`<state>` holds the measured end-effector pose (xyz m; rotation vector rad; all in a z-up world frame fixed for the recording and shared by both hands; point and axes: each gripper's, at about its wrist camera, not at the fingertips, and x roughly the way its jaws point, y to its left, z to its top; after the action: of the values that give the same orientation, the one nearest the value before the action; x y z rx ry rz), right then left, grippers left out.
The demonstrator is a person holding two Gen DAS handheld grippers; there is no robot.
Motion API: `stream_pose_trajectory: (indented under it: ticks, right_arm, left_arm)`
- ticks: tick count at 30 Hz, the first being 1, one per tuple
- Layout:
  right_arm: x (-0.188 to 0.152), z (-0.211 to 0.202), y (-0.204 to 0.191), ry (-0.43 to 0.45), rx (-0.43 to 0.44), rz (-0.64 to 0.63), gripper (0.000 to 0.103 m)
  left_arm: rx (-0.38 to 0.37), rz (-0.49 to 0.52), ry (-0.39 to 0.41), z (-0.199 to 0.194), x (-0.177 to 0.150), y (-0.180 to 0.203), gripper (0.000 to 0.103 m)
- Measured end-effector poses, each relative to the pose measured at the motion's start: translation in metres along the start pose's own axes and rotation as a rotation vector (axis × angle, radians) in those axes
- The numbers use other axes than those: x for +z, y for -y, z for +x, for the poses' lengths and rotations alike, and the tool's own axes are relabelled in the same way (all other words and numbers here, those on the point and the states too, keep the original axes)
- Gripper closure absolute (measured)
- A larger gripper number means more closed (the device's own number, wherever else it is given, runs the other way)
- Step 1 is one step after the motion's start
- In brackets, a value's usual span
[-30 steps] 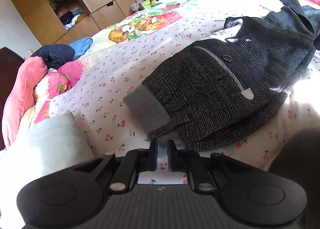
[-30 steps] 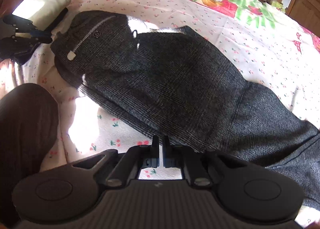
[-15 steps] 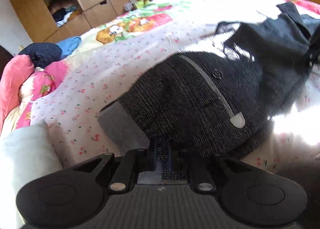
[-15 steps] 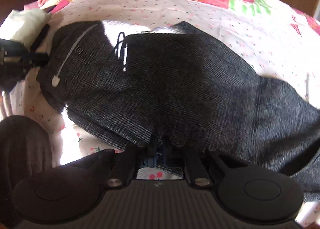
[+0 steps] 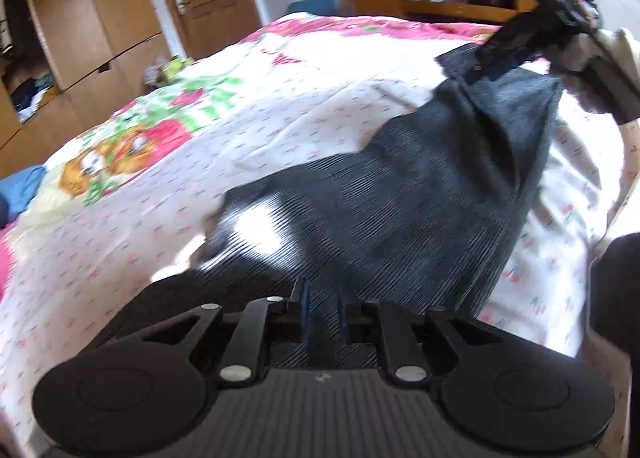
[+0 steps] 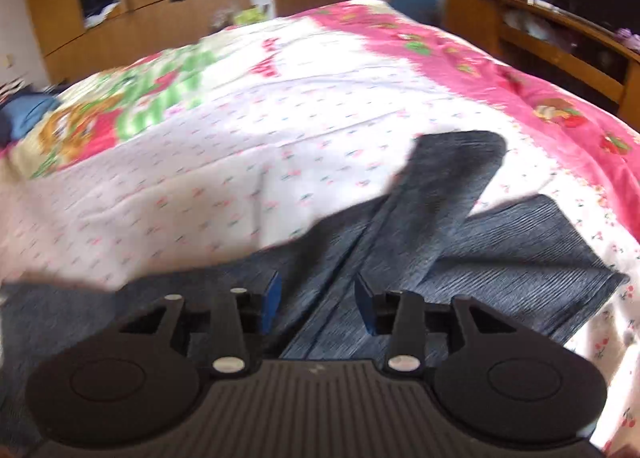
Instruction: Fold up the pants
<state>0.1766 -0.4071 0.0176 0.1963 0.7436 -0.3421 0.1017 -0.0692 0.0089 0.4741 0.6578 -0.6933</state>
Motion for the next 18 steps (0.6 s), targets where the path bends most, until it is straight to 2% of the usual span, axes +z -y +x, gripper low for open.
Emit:
stream_pose_trajectory:
  ticks: [2,6,8,11,12,13,14,15,18]
  right_arm:
    - [0.021,0.025,0.018,0.033,-0.099,0.038,0.060]
    - [0.052,0.070,0.043,0.029,-0.178,0.107,0.057]
    - [0.061,0.093,0.046,-0.005,-0.191,0.108,0.055]
    - [0.063,0.118,0.055,-0.051,-0.227,0.123,0.057]
    - [0.063,0.122,0.062,-0.055,-0.224,0.134,0.059]
    - [0.062,0.121,0.069,-0.044,-0.213,0.150,0.072]
    - [0.062,0.116,0.077,-0.034,-0.194,0.173,0.079]
    - [0.062,0.110,0.086,-0.028,-0.150,0.205,0.096]
    - [0.058,0.079,0.110,0.022,-0.060,0.277,0.098]
  left_arm:
    - [-0.070,-0.010,0.016,0.024,0.019,0.021,0.072]
    - [-0.189,-0.027,0.024,0.061,0.050,0.064,0.072]
    - [-0.213,-0.001,0.021,0.072,0.056,0.082,0.072]
    - [-0.210,0.059,0.023,0.079,0.061,0.103,0.072]
    - [-0.205,0.075,0.024,0.079,0.063,0.105,0.072]
    - [-0.204,0.078,0.021,0.078,0.064,0.106,0.072]
    - [-0.206,0.072,0.015,0.078,0.065,0.105,0.072]
    - [-0.211,0.061,0.008,0.077,0.065,0.102,0.072]
    - [-0.209,0.029,-0.019,0.079,0.067,0.096,0.072]
